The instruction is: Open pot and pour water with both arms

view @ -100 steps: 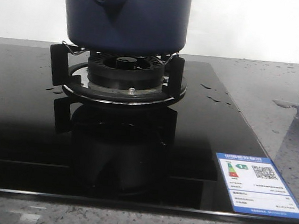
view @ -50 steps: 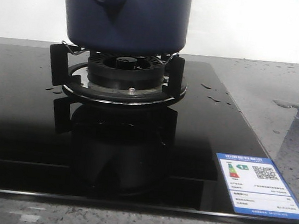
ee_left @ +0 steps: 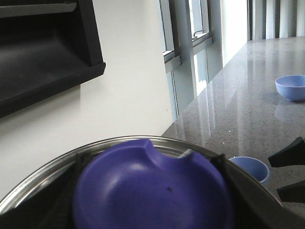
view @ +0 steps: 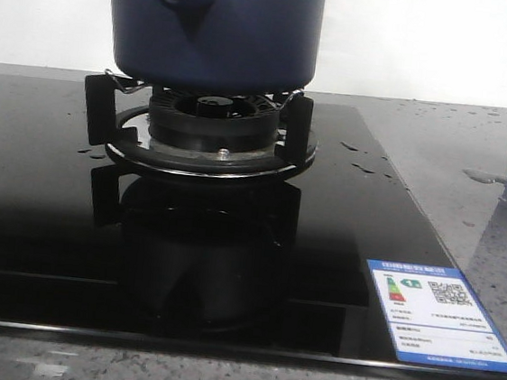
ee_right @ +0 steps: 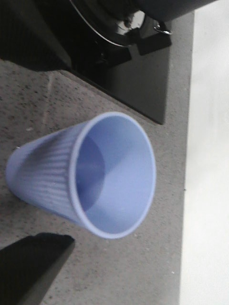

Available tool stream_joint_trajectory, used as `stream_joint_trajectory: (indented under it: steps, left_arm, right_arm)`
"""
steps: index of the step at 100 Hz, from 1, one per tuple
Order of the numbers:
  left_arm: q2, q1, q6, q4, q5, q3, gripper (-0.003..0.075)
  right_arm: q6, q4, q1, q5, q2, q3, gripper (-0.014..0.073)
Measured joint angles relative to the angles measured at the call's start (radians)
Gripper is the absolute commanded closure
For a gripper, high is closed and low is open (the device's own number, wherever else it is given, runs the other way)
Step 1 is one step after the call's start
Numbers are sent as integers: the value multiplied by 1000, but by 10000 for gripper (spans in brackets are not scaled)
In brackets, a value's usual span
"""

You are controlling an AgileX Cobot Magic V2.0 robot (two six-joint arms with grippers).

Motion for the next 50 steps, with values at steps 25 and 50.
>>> stream_joint_trajectory:
  steps: [25,50]
  left_arm:
    - [0,0,-2,0,2,0,468]
    - [0,0,-2,0,8,0,468]
  right_arm:
    - [0,-12,91,-180,116,0,-9]
    - [0,-12,120,-339,221,0,-9]
